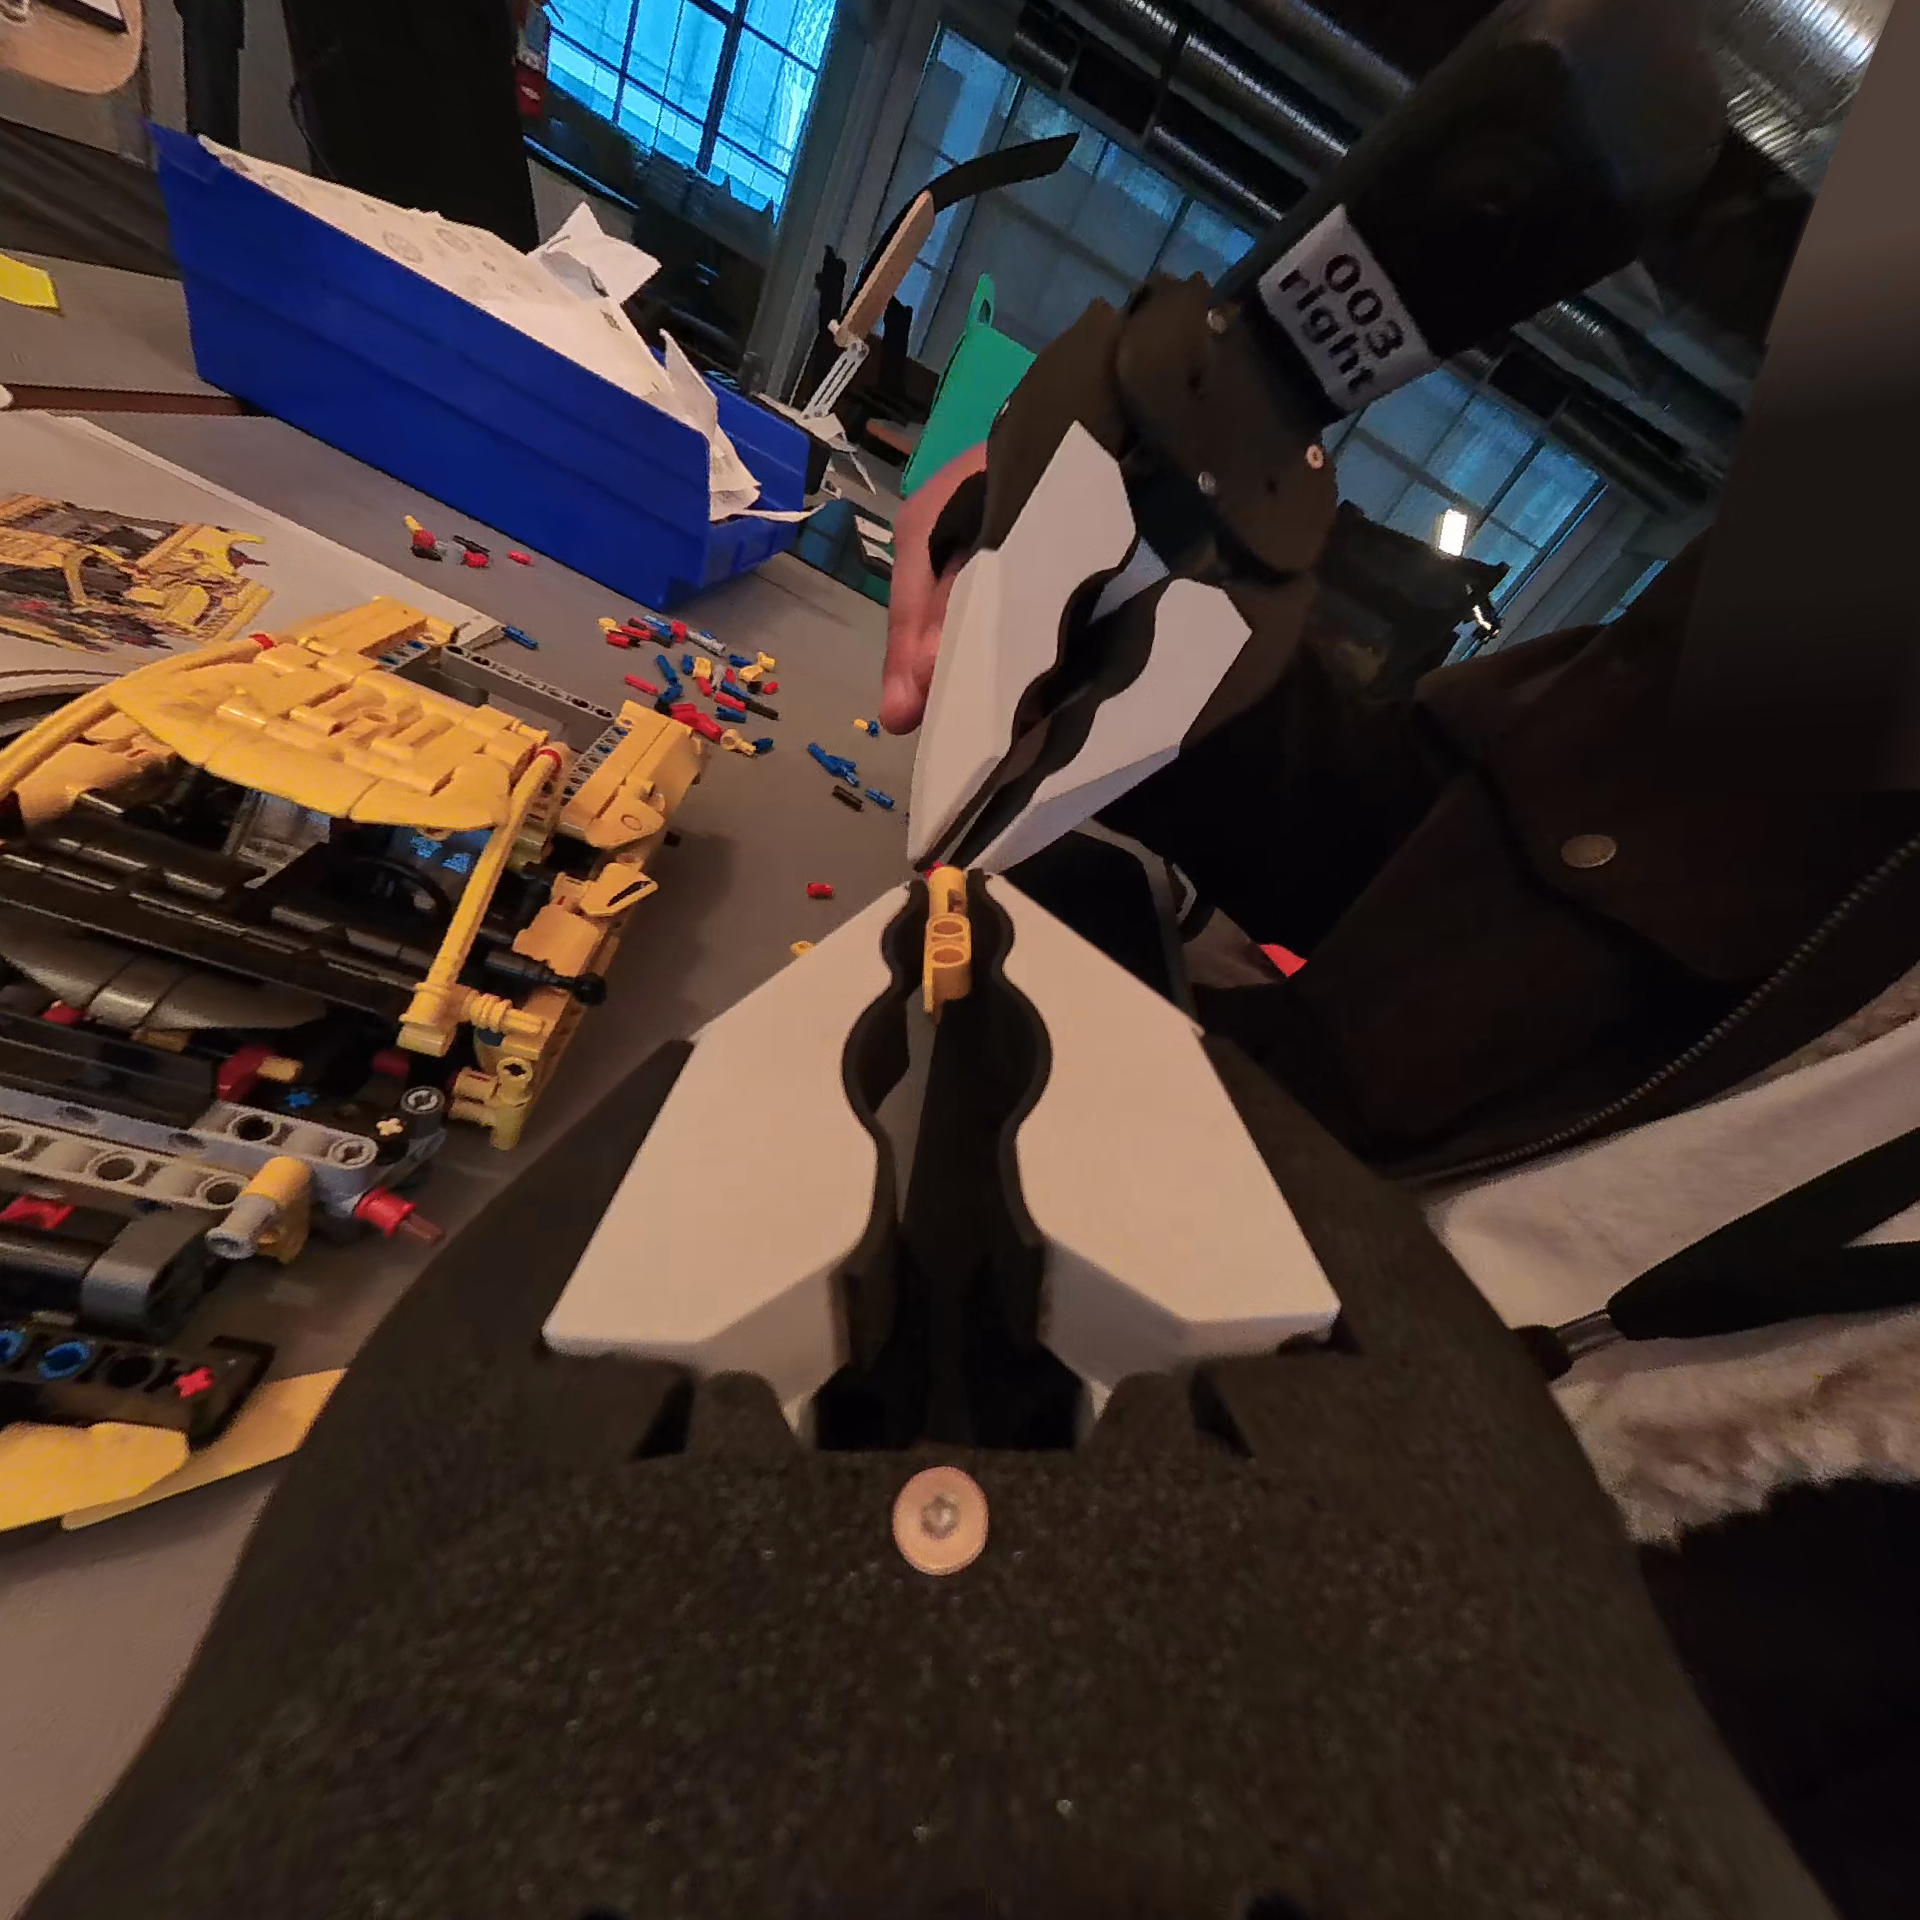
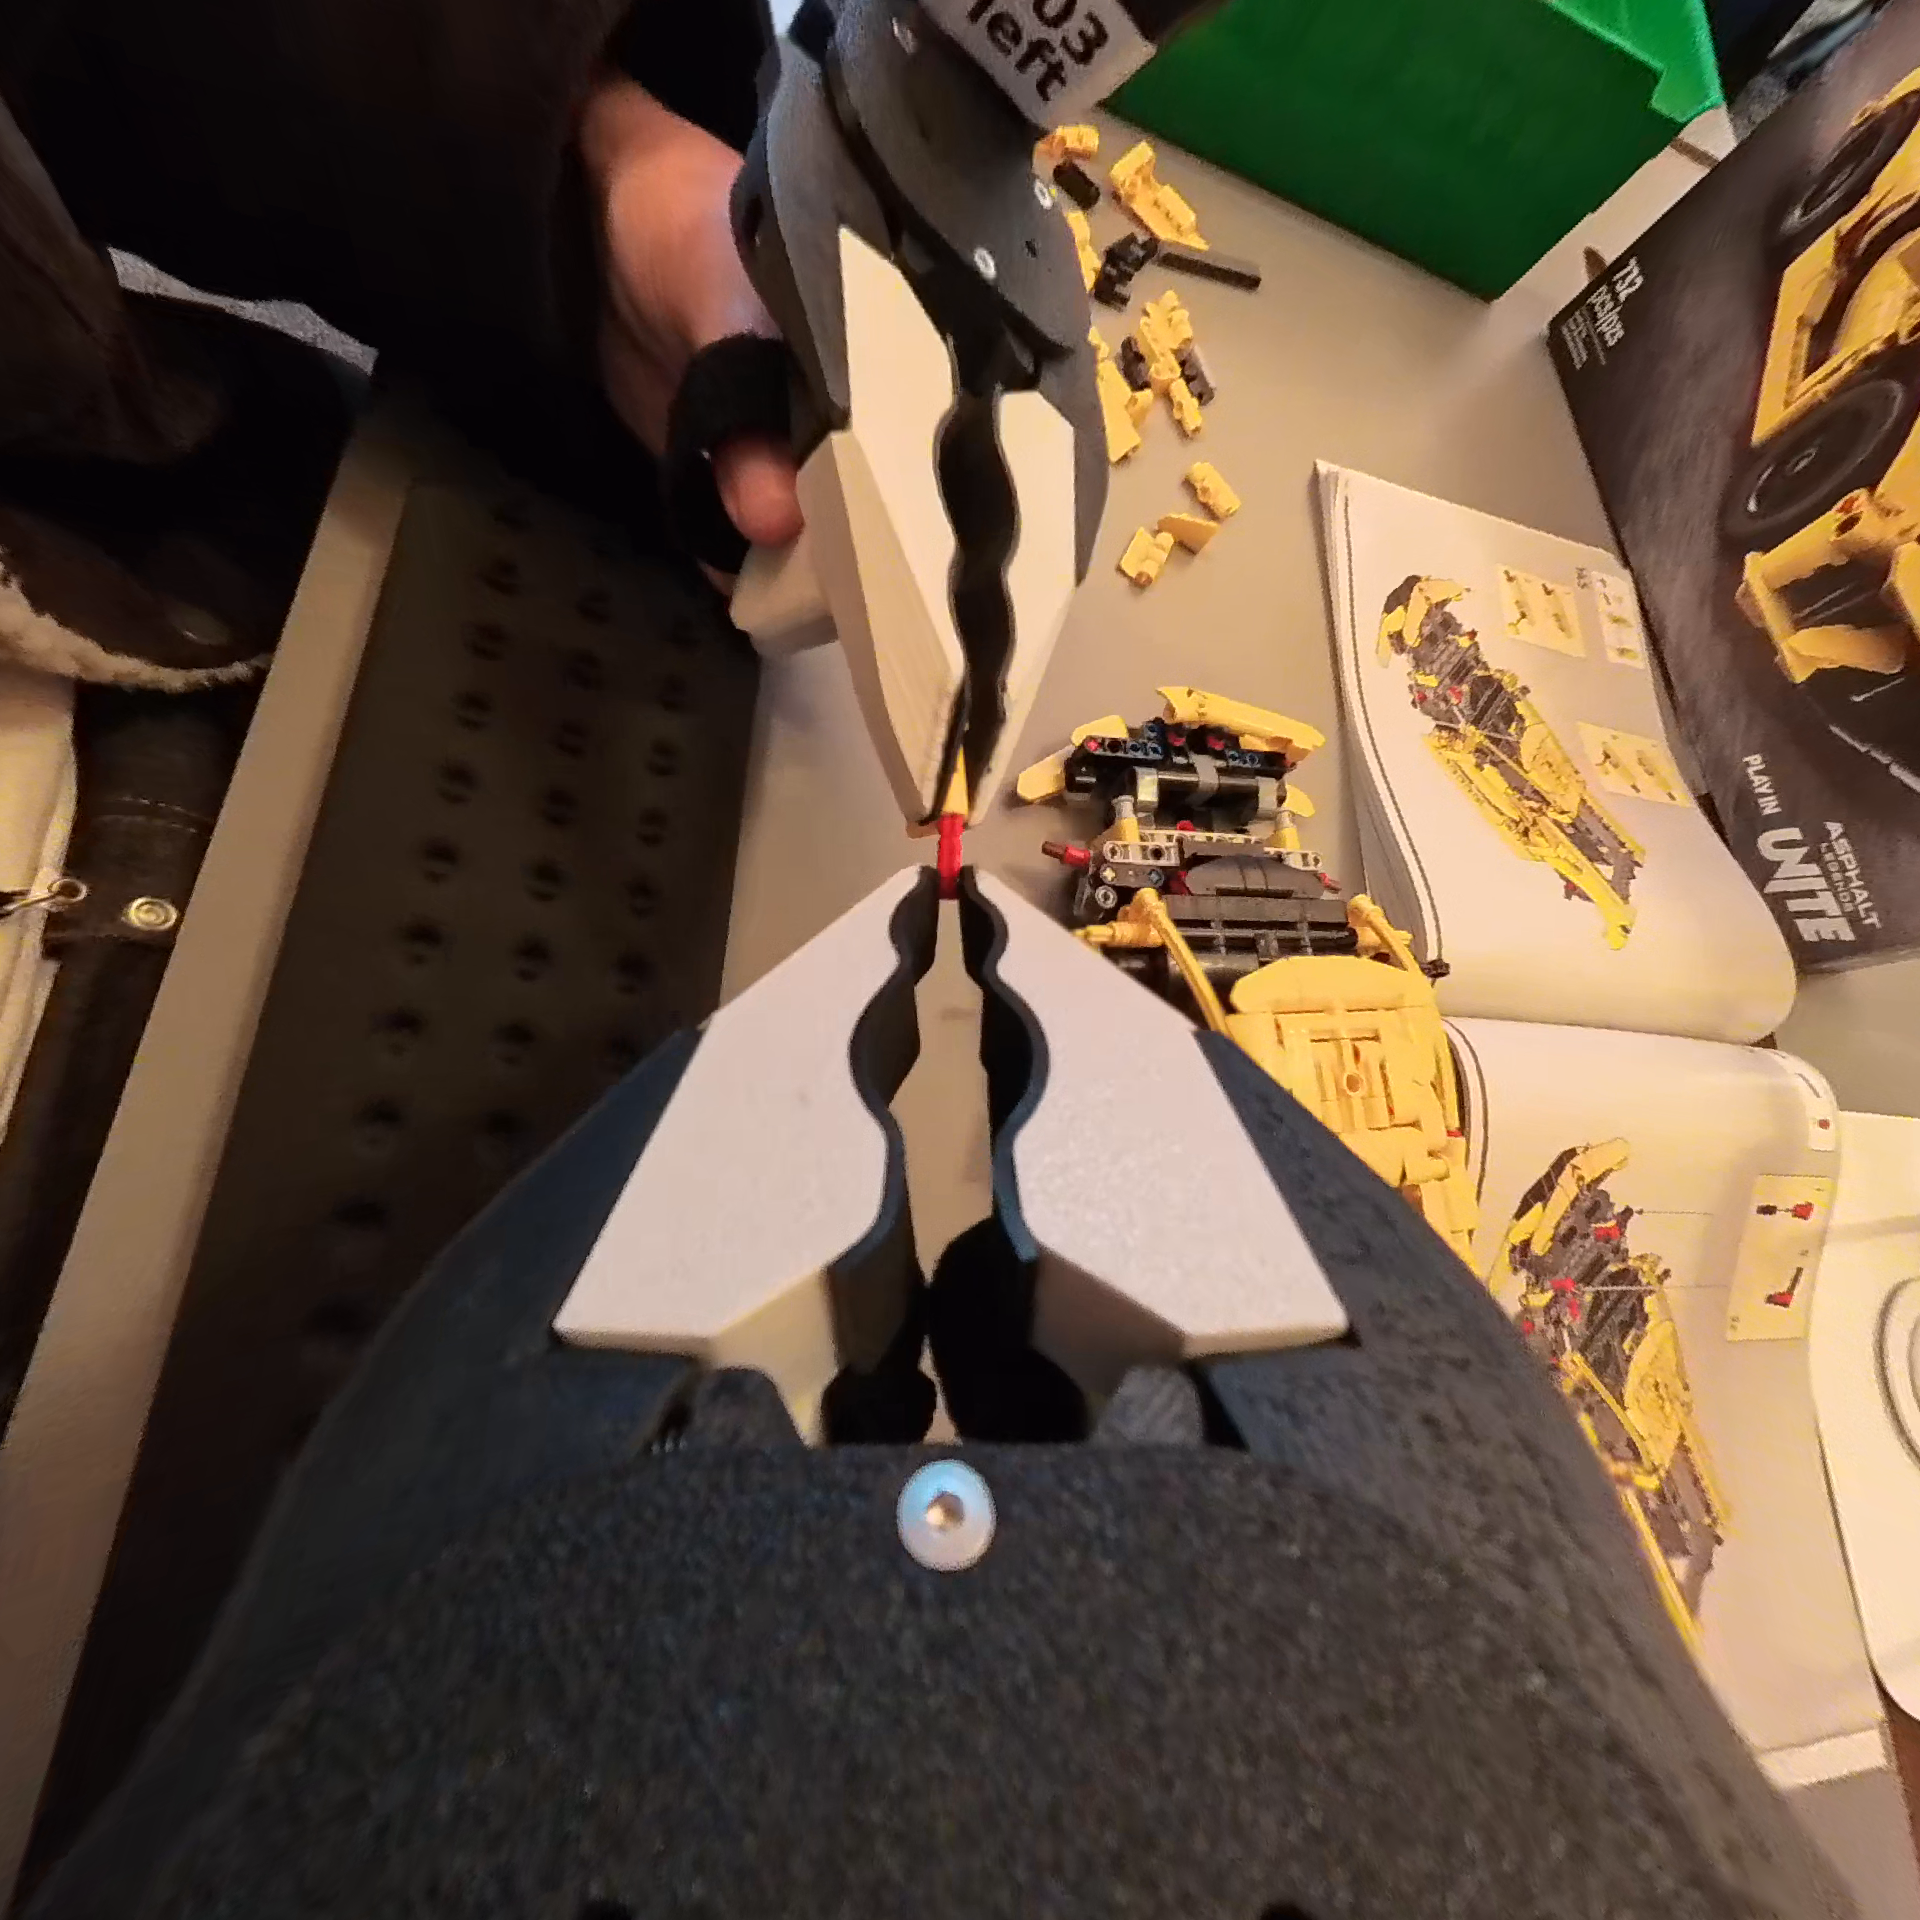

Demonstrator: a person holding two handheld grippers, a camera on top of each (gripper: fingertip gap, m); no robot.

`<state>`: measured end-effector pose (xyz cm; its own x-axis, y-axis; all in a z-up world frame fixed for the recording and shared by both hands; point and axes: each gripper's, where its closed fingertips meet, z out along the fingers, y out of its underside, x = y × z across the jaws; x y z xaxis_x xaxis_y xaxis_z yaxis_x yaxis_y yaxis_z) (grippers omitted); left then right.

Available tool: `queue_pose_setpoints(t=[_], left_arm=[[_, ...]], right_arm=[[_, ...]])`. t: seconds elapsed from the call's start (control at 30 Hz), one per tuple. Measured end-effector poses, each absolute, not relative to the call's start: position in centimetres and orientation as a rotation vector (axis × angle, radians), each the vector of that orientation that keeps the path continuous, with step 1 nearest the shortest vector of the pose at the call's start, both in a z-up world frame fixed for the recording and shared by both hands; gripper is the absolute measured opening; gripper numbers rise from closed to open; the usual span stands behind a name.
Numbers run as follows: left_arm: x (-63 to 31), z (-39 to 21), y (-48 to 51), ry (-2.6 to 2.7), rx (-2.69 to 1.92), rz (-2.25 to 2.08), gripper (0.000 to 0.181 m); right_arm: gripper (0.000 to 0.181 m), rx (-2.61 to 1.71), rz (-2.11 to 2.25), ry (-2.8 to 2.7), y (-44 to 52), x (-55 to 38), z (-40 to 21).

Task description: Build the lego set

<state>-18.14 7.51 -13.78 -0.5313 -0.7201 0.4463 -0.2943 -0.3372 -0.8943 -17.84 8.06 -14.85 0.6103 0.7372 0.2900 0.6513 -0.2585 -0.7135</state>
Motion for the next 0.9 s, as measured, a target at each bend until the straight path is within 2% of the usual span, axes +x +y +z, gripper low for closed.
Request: queue_pose_setpoints(t=[0.9], left_arm=[[-17.1, -19.2, 5.7, 1.933, -1.416, -1.510, 0.007]], right_arm=[[0.002, -2.170, 0.094, -1.214, 6.4, -17.1, -20.2]])
